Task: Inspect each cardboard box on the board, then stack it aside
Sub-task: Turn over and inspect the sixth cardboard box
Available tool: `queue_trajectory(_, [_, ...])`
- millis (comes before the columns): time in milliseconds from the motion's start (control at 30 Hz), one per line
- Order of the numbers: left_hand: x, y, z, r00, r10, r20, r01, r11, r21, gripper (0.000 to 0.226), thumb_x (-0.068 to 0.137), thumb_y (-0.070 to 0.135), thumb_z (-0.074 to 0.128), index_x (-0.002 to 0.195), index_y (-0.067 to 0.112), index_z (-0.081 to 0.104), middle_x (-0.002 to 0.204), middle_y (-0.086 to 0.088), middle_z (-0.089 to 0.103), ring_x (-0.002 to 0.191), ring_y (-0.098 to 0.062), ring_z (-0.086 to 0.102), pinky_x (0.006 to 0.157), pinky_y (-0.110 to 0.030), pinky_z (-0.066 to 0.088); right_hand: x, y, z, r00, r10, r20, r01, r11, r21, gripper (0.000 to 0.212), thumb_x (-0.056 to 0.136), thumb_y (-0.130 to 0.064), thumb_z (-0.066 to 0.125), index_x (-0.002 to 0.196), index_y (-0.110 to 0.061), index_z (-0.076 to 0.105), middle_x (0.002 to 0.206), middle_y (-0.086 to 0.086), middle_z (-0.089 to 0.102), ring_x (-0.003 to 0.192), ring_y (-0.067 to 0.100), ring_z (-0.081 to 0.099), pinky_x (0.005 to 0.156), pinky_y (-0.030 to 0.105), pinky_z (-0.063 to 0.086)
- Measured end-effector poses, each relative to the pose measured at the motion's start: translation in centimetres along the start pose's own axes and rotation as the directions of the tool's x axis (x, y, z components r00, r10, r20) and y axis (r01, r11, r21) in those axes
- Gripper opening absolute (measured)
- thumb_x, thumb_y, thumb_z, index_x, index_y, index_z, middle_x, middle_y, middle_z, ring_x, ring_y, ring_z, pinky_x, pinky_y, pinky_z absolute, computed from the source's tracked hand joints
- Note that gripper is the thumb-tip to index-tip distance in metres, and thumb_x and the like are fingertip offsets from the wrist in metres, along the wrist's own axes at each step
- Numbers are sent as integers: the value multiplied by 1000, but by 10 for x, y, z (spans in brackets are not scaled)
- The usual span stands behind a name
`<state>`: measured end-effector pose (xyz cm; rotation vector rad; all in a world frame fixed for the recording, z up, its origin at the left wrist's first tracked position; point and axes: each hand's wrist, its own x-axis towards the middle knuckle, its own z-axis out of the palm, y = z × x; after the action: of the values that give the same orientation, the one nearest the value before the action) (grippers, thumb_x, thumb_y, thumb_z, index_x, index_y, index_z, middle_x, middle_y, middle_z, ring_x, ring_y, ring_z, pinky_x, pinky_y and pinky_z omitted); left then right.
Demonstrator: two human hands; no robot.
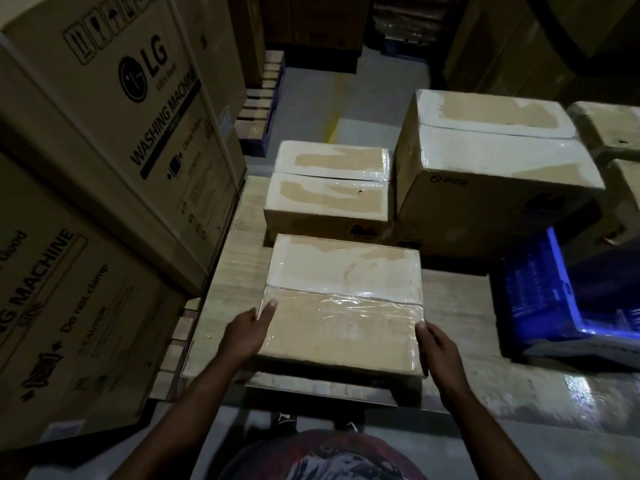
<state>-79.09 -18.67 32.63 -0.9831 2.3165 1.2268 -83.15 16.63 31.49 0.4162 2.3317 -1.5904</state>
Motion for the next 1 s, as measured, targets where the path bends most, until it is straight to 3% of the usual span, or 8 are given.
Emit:
queue_trajectory(100, [-17,-21,3,999,-42,14,41,999,36,95,83,87,31,140,15,56,139,-11,59,127,-31,55,103,-39,42,-23,21,-2,997,55,57,-58,997,58,67,74,-81,54,116,-32,73,111,-9,75,108,16,68,97,47,53])
queue_trajectory(200, [-31,-20,-3,999,11,33,-10,1000,-7,60,94,70,35,103,24,71,109,-8,71,109,-31,63,87,-34,46,-36,29,-4,990,117,84,-127,984,126,95,64,-90,58,132,-24,66,129,-5,68,121,15,62,110,52,44])
queue_trajectory(267, [-38,-15,-4,999,33,34,-33,999,2,57,96,66,34,72,23,61,84,-5,68,95,-31,65,75,-32,43,-39,23,-4,988,110,106,-125,981,145,96,60,-94,58,126,-25,69,124,-5,71,119,15,64,109,49,45])
queue_trajectory(433, [-45,0,-11,1000,3,-14,-3,1000,26,56,101,61,27,74,23,58,85,-2,62,92,-25,61,85,-32,46,-40,-8,-10,989,110,94,-129,965,230,48,83,-72,54,98,-29,72,96,-6,77,93,5,72,87,28,53])
queue_trajectory(667, [-54,20,-33,985,126,-116,-124,992,25,70,102,59,20,99,11,71,100,-11,66,100,-29,61,87,-37,46,-42,-36,-29,998,-12,66,-8,957,290,83,47,-95,65,102,-33,72,97,-19,76,97,-3,69,87,28,50])
queue_trajectory(767, [-61,32,-38,935,292,-202,-281,956,79,49,109,34,25,101,11,68,108,-16,65,105,-33,58,81,-35,40,-43,-46,-37,996,-67,53,47,949,313,81,57,-85,69,115,-28,71,111,-9,76,108,9,69,91,37,52])
queue_trajectory(933, [-64,36,-35,907,333,-259,-349,937,-17,23,103,34,46,97,25,66,81,7,66,78,-17,64,63,-31,46,-40,-59,-49,988,-139,63,115,949,292,68,77,-56,67,138,-26,60,122,5,71,108,23,70,83,42,56])
queue_trajectory(1000, [-63,33,-30,887,384,-256,-373,923,94,21,103,33,45,99,26,64,76,11,64,73,-13,64,57,-26,44,-38,-60,-48,989,-131,73,103,946,308,85,65,-71,74,137,-28,59,115,5,74,100,24,73,77,45,57])
